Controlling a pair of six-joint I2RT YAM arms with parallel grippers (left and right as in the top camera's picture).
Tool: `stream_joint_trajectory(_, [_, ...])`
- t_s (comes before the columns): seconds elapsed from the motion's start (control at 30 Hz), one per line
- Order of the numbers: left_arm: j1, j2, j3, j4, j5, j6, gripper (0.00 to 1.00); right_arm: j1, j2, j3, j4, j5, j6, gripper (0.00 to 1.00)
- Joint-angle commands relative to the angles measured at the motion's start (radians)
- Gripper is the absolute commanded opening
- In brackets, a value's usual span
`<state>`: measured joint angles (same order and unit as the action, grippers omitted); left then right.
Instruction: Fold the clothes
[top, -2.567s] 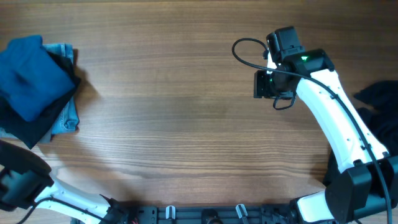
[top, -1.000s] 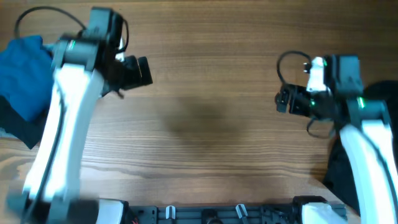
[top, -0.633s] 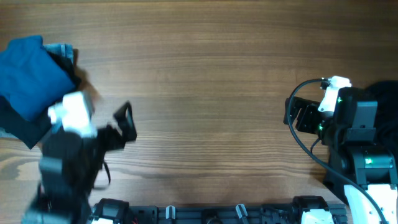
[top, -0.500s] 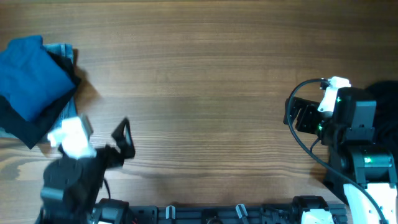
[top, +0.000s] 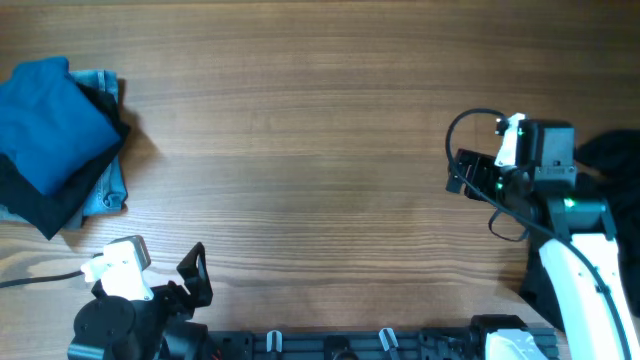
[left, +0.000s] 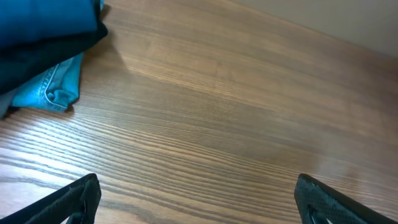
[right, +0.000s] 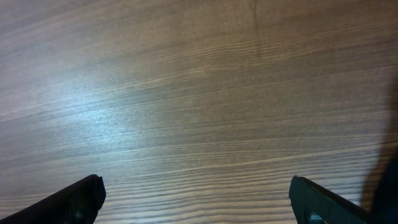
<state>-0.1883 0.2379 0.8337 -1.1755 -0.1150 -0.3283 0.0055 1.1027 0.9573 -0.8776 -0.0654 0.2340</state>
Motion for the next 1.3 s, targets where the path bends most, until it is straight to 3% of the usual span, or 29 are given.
stream_joint_trajectory(0.0, [-0.003, -0.007, -0.003, 0.000, -0.014, -0.006, 1.00, 0.002, -0.034, -0.005, 0.003, 0.021, 0.012, 1.00])
stream_joint_trajectory(0.17, [-0.003, -0.007, -0.003, 0.000, -0.014, -0.006, 1.00, 0.002, -0.180, -0.013, -0.002, 0.021, 0.012, 1.00])
stream_joint_trajectory(0.43, [-0.003, -0.007, -0.003, 0.000, -0.014, -0.006, 1.00, 0.002, -0.603, -0.160, 0.097, 0.032, -0.033, 1.00])
stream_joint_trajectory(0.77, [-0.003, -0.007, -0.003, 0.000, -0.014, -0.006, 1.00, 0.010, -1.092, -0.695, 0.592, -0.037, -0.022, 1.00])
stream_joint_trajectory(1.0, [-0.003, -0.007, -0.003, 0.000, -0.014, -0.006, 1.00, 0.013, -1.100, -0.939, 1.033, -0.032, -0.051, 1.00])
stream_joint_trajectory(1.17, [-0.003, -0.007, -0.003, 0.000, -0.014, -0.006, 1.00, 0.023, -1.100, -0.952, 0.872, -0.019, -0.050, 1.00])
stream_joint_trajectory(1.27, [-0.003, -0.007, -0.003, 0.000, -0.014, -0.006, 1.00, 0.035, -1.100, -0.952, 0.880, -0.021, -0.045, 1.00])
